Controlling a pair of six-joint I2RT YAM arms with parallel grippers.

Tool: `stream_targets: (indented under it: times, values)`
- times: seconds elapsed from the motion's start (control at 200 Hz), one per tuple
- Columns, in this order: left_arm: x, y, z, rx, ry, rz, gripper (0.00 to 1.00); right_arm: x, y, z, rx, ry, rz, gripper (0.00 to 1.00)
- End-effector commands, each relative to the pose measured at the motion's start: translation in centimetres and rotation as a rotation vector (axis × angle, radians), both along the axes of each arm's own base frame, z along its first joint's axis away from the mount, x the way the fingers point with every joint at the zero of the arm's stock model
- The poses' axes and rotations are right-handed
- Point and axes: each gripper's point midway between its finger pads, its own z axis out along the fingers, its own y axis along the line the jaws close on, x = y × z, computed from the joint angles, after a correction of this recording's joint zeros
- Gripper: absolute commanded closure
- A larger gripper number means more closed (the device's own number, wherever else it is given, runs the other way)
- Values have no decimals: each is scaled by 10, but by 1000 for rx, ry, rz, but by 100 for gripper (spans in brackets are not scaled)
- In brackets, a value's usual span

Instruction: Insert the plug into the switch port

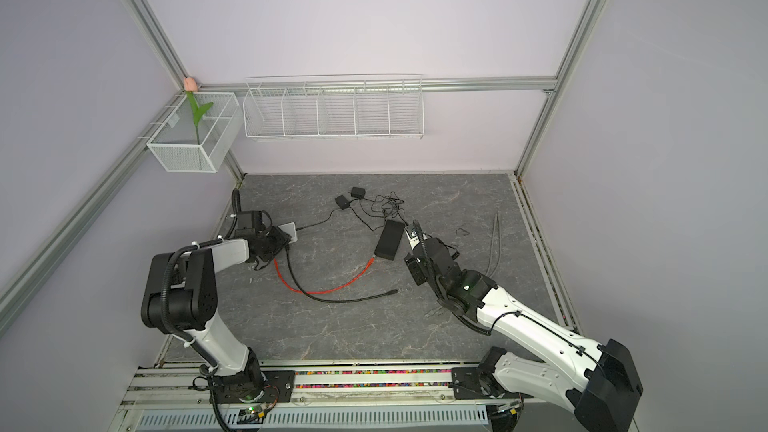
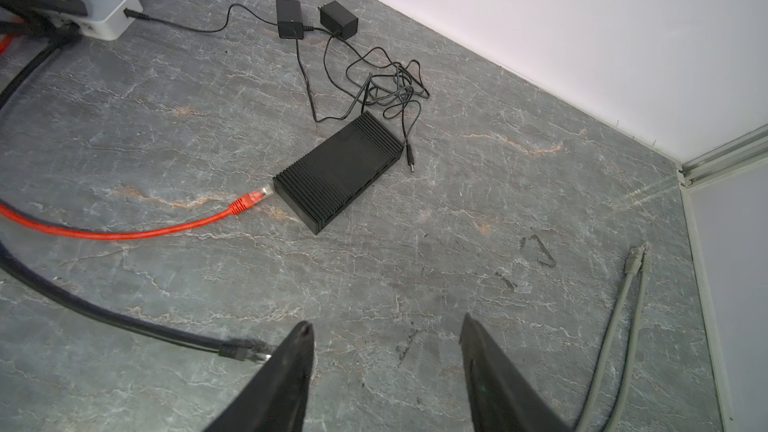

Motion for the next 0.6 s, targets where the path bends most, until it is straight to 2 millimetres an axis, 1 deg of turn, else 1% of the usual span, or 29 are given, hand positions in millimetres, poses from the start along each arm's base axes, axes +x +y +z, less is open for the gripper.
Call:
stream_targets:
  times: [0.0,0.15,0.185,0.24,0.315,0.375,0.465,0.525,0.595]
  values:
    - [-1,12,-20,3,87,17,48,-3,-9,-7,-12,18,-25,40]
    - [23,29,-13,-7,85,34,48,-8,-19,-10,-19,14,-41,40]
    - [29,33,-12,-4,87,36,48,-9,-20,-10,-18,13,-48,38]
    - [40,36,-5,7,75,30,48,-9,-24,-12,-22,20,-67,36]
    - [49,37,6,20,73,6,49,-8,-28,-13,-19,31,-92,36]
    - [51,35,20,32,49,-3,49,-8,-30,-14,-7,44,-110,33]
    - [46,27,45,64,-3,-27,48,-6,-36,-15,25,56,-147,25]
    - [39,19,59,90,-23,-45,48,-4,-43,-16,54,74,-192,20]
    - [27,5,71,113,-46,-84,48,-1,-50,-17,84,116,-230,19]
